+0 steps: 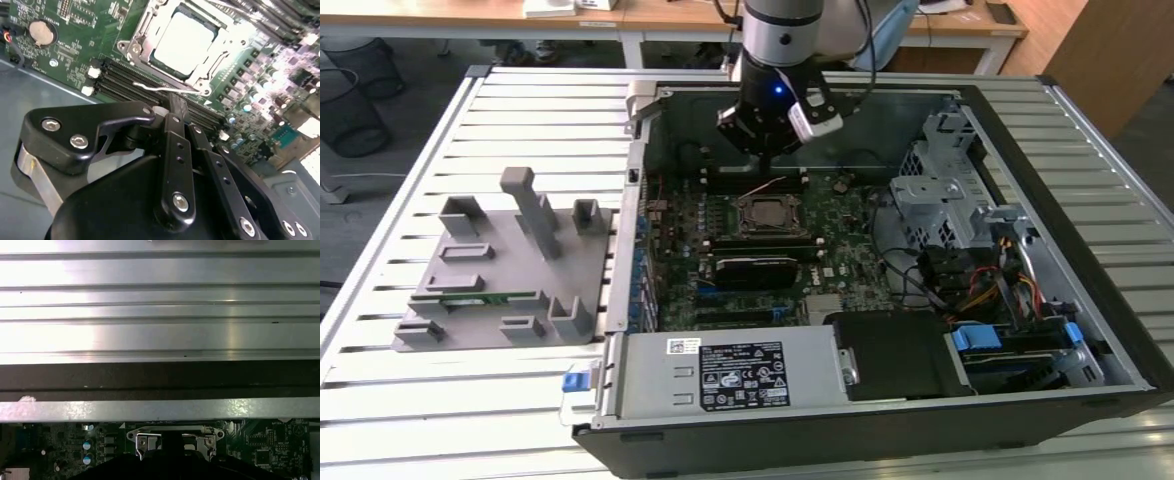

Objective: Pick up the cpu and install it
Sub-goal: 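Install the first cpu locking lever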

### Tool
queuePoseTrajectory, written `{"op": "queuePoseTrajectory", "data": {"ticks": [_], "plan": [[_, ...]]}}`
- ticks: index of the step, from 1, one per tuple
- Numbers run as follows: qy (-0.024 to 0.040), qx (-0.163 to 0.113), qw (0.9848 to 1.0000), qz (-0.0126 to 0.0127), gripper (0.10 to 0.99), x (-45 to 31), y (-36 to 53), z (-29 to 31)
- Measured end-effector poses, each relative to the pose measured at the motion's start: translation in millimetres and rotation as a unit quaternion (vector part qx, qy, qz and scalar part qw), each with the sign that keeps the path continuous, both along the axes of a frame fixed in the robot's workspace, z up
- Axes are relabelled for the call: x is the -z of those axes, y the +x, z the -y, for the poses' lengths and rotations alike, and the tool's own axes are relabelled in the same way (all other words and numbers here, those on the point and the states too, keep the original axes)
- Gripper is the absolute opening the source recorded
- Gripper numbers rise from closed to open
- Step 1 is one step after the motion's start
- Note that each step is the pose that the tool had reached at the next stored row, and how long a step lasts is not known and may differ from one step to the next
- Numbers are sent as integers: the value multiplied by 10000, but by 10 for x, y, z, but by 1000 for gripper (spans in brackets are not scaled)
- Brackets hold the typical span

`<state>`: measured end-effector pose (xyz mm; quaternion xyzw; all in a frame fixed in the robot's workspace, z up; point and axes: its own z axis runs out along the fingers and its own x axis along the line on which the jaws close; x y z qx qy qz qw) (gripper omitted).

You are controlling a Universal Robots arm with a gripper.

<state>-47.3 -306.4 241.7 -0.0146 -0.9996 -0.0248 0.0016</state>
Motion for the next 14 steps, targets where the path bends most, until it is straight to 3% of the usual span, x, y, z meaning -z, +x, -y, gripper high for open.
{"op": "queuePoseTrajectory", "data": {"ticks": [3, 14], "plan": [[43, 0, 10000, 1, 106, 41, 5, 0], [44, 0, 10000, 4, 106, 136, 65, -2]]}}
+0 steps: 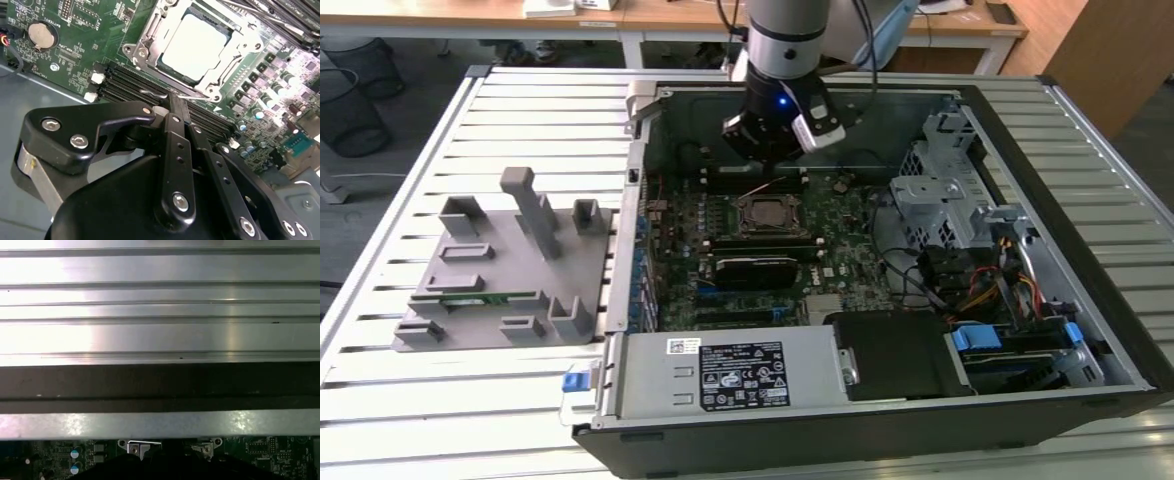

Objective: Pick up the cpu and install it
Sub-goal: 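Install the first cpu locking lever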

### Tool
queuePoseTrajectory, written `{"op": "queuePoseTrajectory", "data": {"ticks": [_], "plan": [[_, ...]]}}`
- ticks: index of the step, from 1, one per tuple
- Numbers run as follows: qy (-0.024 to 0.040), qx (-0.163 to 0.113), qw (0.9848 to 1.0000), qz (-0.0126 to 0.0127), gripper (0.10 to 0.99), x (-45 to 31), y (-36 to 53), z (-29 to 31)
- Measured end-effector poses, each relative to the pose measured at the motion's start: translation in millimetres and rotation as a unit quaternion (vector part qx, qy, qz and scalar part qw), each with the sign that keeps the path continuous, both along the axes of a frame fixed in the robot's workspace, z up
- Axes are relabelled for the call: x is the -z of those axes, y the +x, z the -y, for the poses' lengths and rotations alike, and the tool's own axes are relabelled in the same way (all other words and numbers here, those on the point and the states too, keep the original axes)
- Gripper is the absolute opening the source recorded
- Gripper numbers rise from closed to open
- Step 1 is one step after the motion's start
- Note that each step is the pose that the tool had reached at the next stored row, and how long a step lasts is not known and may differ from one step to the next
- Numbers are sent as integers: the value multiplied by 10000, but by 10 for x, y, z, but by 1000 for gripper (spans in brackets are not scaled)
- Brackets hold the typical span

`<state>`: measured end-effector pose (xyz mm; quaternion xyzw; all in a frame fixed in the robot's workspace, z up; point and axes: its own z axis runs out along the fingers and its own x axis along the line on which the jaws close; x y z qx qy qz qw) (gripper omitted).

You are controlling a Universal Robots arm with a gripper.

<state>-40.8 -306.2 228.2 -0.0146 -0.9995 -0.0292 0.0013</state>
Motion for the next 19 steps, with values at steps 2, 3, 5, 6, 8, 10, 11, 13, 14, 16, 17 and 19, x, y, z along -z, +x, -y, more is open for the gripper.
{"op": "queuePoseTrajectory", "data": {"ticks": [2, 3, 5, 6, 8, 10, 11, 13, 14, 16, 17, 19], "plan": [[0, 0, 10000, 0, 106, 9, 14, -1], [0, 0, 10000, 0, 106, 13, 20, -1], [0, 0, 10000, 0, 106, 21, 30, -3], [-1, 0, 10000, 0, 106, 24, 34, -5], [0, 0, 10000, 0, 106, 30, 43, -7], [0, 0, 10000, 0, 106, 36, 53, -9], [0, 0, 10000, 0, 106, 39, 57, -9], [1, 0, 10000, 0, 106, 47, 65, -11], [0, 0, 10000, 0, 106, 51, 69, -11], [0, 0, 10000, 0, 106, 60, 78, -11], [0, 0, 10000, 0, 106, 65, 83, -11], [0, 0, 10000, 0, 106, 79, 93, -11]]}}
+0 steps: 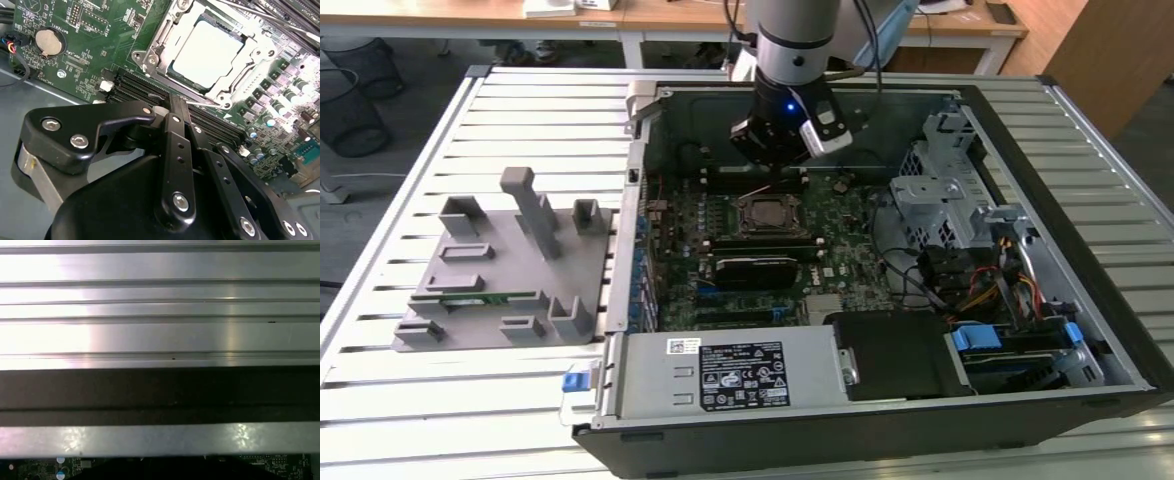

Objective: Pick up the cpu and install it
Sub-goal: 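Install the first cpu locking lever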

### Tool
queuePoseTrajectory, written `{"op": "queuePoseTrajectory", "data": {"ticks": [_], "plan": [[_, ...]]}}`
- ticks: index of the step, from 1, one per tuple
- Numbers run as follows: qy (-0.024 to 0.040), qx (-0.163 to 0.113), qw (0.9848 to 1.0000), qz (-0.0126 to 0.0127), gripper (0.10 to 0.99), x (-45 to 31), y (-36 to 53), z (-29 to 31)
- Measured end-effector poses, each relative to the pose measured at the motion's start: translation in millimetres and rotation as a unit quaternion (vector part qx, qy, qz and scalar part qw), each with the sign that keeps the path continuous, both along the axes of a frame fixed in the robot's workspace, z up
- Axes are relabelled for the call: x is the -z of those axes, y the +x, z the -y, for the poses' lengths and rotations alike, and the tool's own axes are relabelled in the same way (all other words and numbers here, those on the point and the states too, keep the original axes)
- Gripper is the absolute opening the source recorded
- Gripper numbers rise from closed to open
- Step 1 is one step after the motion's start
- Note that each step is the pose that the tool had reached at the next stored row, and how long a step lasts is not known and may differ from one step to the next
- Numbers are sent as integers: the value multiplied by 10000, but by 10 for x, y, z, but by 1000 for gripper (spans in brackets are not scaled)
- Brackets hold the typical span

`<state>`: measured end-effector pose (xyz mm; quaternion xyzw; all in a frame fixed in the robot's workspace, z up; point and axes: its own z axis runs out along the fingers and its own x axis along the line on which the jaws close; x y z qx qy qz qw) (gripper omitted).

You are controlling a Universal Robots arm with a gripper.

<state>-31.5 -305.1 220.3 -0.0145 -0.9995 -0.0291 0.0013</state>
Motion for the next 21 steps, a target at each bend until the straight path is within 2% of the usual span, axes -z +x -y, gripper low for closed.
{"op": "queuePoseTrajectory", "data": {"ticks": [21], "plan": [[-4, 0, 10000, 0, 106, 179, 69, 0]]}}
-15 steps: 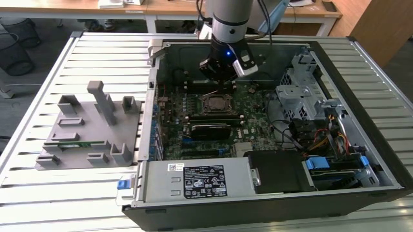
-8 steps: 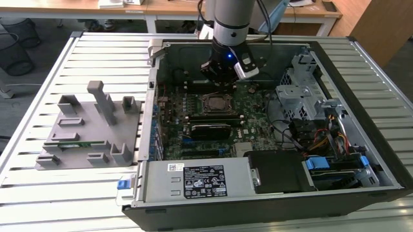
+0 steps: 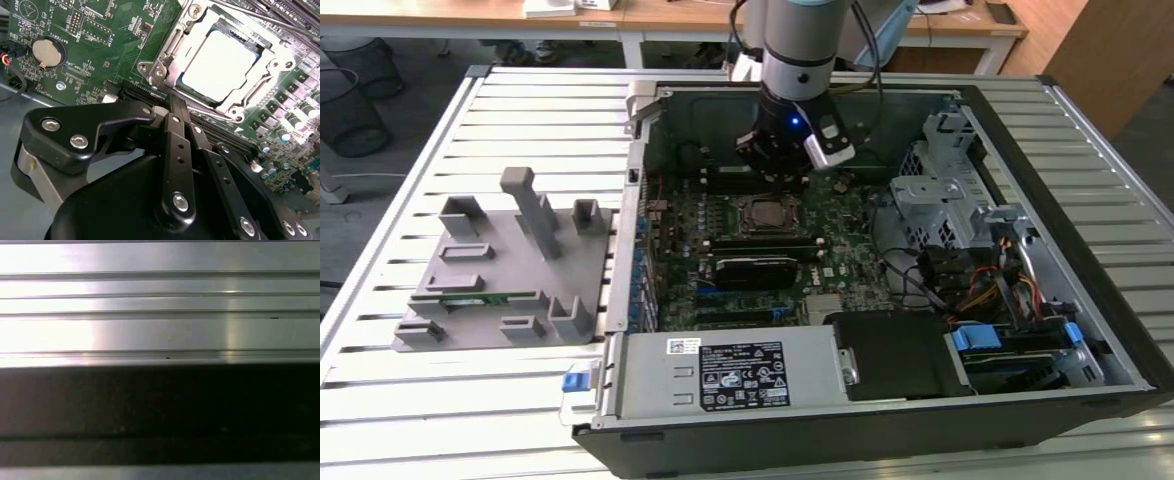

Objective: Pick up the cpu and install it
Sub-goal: 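Install the first cpu locking lever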

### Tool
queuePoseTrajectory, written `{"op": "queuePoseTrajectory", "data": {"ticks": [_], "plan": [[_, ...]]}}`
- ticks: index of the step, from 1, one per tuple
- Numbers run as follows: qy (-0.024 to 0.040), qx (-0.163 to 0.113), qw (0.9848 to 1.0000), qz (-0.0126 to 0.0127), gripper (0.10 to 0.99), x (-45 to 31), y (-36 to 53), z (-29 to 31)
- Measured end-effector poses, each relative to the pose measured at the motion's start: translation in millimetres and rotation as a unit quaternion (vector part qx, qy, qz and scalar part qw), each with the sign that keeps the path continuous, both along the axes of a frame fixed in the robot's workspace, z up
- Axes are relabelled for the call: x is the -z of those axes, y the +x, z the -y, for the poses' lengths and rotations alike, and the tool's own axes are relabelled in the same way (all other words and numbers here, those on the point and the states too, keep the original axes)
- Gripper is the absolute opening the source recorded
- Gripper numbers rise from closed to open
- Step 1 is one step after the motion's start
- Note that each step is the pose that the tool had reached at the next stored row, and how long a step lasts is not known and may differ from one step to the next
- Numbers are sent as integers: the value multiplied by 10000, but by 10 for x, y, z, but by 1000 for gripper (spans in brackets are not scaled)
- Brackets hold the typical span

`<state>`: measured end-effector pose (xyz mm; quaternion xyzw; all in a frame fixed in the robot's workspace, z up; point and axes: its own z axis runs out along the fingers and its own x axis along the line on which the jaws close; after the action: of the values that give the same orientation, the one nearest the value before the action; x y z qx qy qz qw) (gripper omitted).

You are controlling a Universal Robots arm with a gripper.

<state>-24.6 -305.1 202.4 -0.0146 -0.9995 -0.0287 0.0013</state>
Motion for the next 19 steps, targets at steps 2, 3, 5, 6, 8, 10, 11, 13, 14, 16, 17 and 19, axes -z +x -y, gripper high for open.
{"op": "queuePoseTrajectory", "data": {"ticks": [2, 3, 5, 6, 8, 10, 11, 13, 14, 16, 17, 19], "plan": [[-3, 0, 10000, 0, 106, 16, 0, 0], [-4, 0, 10000, -1, 106, 23, 0, 0], [-5, 0, 10000, 0, 106, 32, 0, 0], [-6, 0, 10000, -1, 106, 32, 0, 0], [-7, 0, 10000, -1, 106, 32, 0, 0], [-7, 0, 10000, -1, 106, 27, 0, 0], [-7, 0, 10000, 0, 106, 23, 0, 0], [-6, 0, 10000, 0, 106, 14, 0, 0], [-5, 0, 10000, 0, 106, 13, 1, -1], [-17, 0, 10000, 1, 106, 13, 0, -1], [-38, 0, 10000, 0, 106, 14, 0, 0], [-93, 0, 10000, 0, 106, 23, 0, 0]]}}
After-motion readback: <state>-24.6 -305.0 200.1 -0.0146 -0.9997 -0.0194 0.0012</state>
